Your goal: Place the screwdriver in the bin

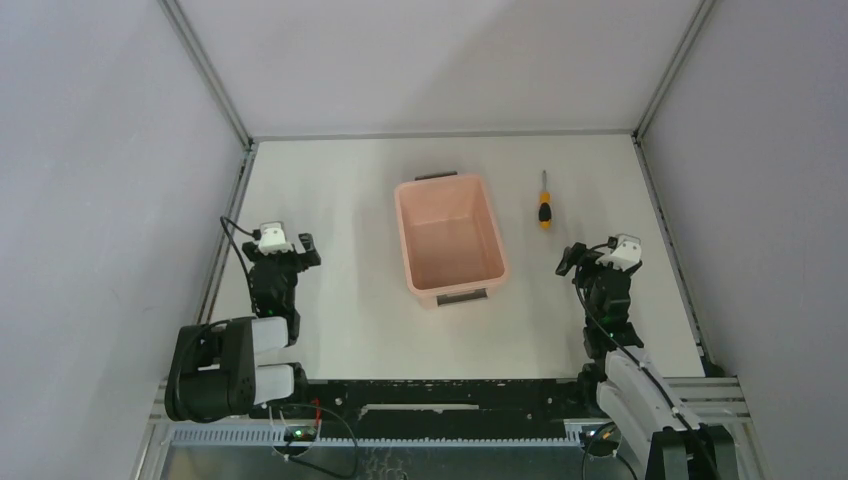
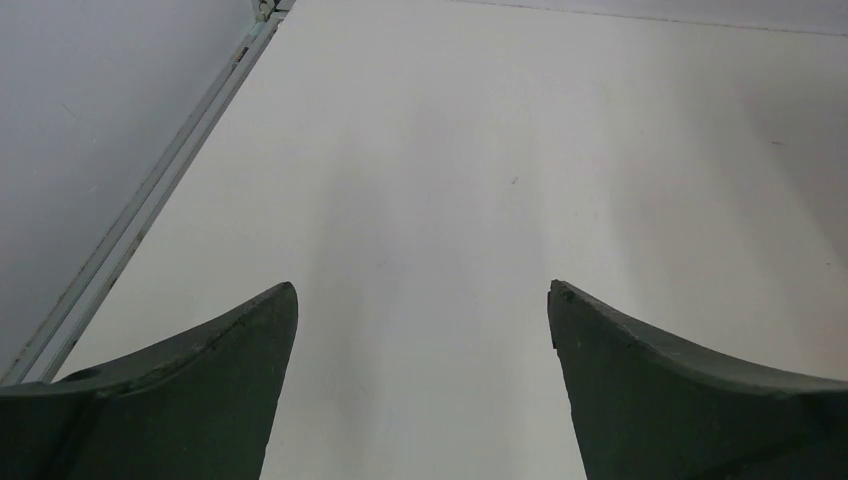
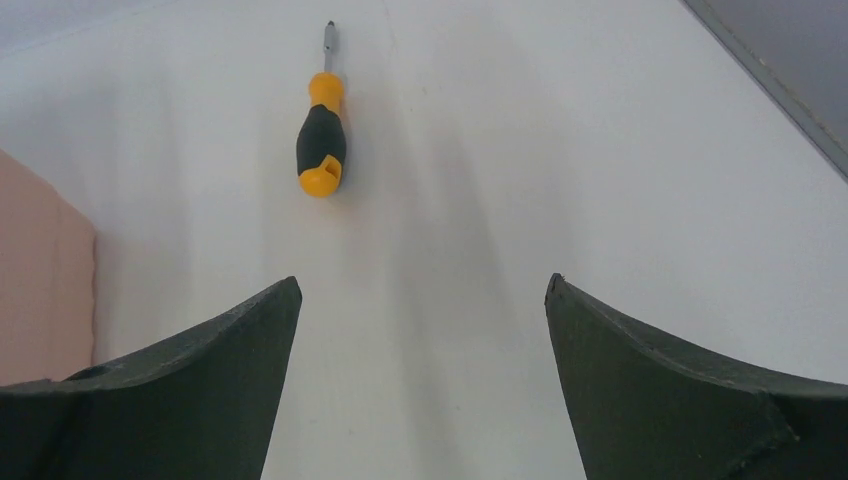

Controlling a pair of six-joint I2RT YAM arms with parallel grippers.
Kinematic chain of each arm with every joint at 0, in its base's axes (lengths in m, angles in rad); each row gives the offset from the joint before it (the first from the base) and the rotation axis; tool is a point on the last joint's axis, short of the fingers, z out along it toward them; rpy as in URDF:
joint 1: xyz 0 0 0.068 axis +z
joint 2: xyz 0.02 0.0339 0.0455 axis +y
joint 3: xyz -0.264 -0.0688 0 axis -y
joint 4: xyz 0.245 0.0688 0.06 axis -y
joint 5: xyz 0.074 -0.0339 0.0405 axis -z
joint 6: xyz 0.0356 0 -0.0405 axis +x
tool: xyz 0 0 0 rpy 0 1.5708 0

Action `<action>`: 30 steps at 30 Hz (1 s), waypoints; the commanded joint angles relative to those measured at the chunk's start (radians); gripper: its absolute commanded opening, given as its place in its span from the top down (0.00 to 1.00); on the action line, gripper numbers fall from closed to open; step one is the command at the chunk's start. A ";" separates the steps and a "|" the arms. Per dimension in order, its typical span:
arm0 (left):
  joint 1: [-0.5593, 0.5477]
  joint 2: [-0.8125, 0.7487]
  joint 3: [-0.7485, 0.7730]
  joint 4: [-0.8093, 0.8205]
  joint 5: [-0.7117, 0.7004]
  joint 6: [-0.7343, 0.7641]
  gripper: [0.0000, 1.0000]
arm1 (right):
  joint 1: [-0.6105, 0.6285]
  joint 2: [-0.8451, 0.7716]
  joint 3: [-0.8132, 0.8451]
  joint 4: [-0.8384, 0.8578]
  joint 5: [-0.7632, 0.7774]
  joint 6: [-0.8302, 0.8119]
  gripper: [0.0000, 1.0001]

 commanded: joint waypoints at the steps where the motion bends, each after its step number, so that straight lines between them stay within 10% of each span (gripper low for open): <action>1: -0.006 -0.010 0.040 0.027 -0.009 0.012 0.00 | -0.003 0.024 0.026 0.025 0.016 0.021 0.00; 13: -0.006 -0.012 0.040 0.027 -0.009 0.012 0.00 | 0.023 0.079 0.441 -0.380 -0.069 0.036 0.00; 19: -0.005 -0.010 0.040 0.027 -0.009 0.012 0.00 | 0.044 0.464 1.047 -1.024 -0.126 0.058 0.00; 30: -0.006 -0.010 0.041 0.027 -0.009 0.012 0.00 | 0.051 1.000 1.358 -1.084 -0.123 -0.017 0.00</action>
